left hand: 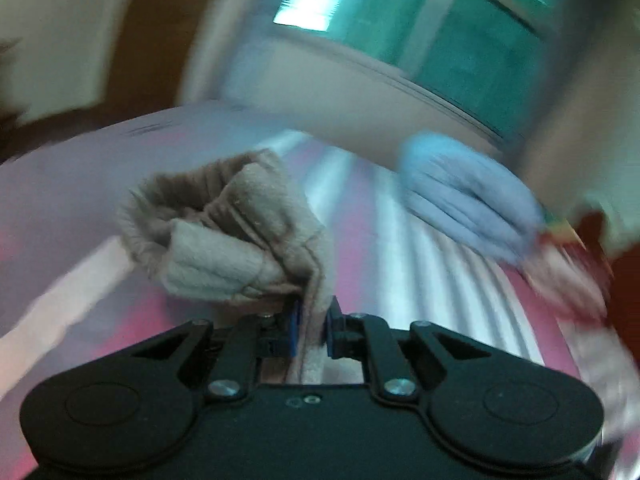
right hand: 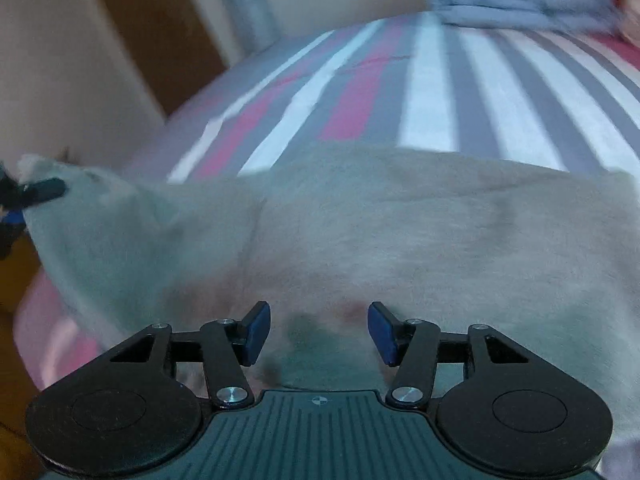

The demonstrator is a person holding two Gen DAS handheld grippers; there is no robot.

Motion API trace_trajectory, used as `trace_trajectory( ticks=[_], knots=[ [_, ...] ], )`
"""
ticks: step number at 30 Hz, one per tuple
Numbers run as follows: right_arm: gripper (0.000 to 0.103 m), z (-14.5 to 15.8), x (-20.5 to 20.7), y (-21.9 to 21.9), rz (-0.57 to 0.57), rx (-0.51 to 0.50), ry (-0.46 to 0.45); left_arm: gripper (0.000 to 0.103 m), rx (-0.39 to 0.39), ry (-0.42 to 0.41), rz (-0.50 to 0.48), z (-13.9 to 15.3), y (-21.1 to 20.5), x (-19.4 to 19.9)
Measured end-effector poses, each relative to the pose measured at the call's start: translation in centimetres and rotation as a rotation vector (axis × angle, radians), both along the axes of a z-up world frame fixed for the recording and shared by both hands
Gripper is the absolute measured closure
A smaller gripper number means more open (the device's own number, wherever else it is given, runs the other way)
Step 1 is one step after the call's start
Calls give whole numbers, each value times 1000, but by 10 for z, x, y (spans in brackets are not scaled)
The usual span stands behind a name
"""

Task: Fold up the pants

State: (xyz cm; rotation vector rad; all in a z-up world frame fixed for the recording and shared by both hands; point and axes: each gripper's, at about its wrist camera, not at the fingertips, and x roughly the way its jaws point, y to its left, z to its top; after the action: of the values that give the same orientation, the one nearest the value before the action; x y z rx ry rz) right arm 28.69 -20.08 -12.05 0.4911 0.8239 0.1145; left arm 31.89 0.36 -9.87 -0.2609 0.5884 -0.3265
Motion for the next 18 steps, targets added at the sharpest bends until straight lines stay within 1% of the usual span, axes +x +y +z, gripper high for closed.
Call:
trace_trajectory(
  ticks=[2, 4, 6, 9, 10, 11, 12, 13, 14, 15, 16, 17, 18],
  knots=[
    [49, 6, -14, -32, -47, 18, -7, 101, 69, -11, -129, -3, -51, -16],
    [49, 11, -28, -63, -92, 17, -3, 101, 136, 0, -243, -17, -95, -33],
    [49, 12, -45, -97, -159, 17, 10, 100, 204, 49, -348, -40, -134, -47],
    [49, 10, -69, -141, -246, 30, 27, 95, 348, 143, -464, -83, -180, -60],
    [48, 10, -76, -153, -268, 45, 33, 91, 373, 162, -487, -89, -187, -63],
    [48, 11, -81, -162, -283, 57, 36, 91, 393, 167, -490, -92, -190, -67],
    [48, 12, -87, -170, -294, 73, 31, 89, 392, 150, -479, -88, -187, -71],
    [48, 14, -91, -176, -298, 101, 17, 84, 370, 147, -475, -82, -181, -72],
    [43, 14, -94, -179, -294, 136, 5, 79, 330, 158, -469, -75, -173, -70],
    [36, 17, -94, -182, -283, 182, -2, 70, 291, 165, -447, -66, -162, -68],
    [21, 17, -93, -182, -272, 230, -9, 59, 281, 155, -422, -61, -154, -69],
    [17, 18, -95, -178, -264, 270, -18, 55, 285, 138, -392, -56, -147, -68],
    [17, 19, -95, -175, -253, 305, -23, 46, 297, 122, -355, -51, -137, -65]
  ],
)
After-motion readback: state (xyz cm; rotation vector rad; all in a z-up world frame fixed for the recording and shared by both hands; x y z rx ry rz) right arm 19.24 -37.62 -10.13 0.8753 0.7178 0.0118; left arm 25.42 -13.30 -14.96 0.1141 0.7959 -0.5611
